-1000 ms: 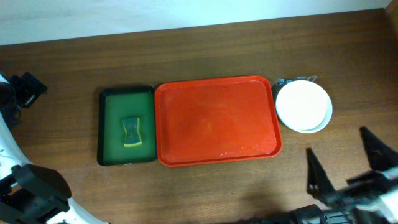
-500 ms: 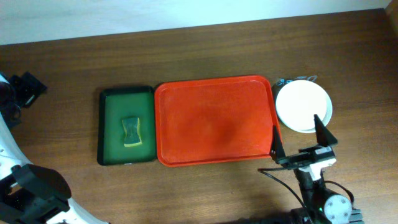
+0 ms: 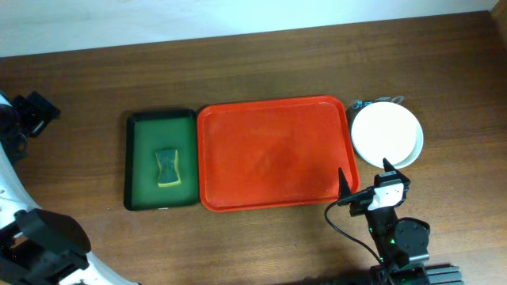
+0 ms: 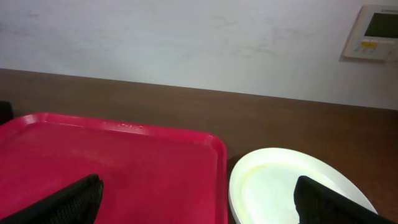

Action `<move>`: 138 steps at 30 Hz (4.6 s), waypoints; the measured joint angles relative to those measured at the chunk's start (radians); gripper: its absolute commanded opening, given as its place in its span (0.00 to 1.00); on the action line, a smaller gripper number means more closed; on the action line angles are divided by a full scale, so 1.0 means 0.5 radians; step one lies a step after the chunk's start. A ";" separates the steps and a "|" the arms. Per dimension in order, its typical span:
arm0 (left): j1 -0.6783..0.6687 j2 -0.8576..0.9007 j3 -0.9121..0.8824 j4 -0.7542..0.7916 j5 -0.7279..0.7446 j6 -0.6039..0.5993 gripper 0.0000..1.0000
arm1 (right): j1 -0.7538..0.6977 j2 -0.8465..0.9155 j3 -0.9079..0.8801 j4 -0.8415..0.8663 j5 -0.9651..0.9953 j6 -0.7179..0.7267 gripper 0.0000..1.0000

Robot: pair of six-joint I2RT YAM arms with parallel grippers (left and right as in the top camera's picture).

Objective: Clean dirty plates on tray and stack at the side

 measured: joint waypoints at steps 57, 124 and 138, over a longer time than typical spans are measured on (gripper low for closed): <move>-1.127 -3.620 -2.979 2.932 -0.190 -0.006 0.99 | -0.001 -0.003 0.001 -0.004 0.008 -0.001 0.98; -0.969 -3.945 -4.202 2.705 -0.191 0.595 0.99 | -0.001 -0.003 0.001 -0.004 0.008 -0.001 0.98; -0.969 -3.945 -4.202 2.706 -0.191 0.595 0.99 | -0.001 -0.003 0.001 -0.004 0.008 0.000 0.98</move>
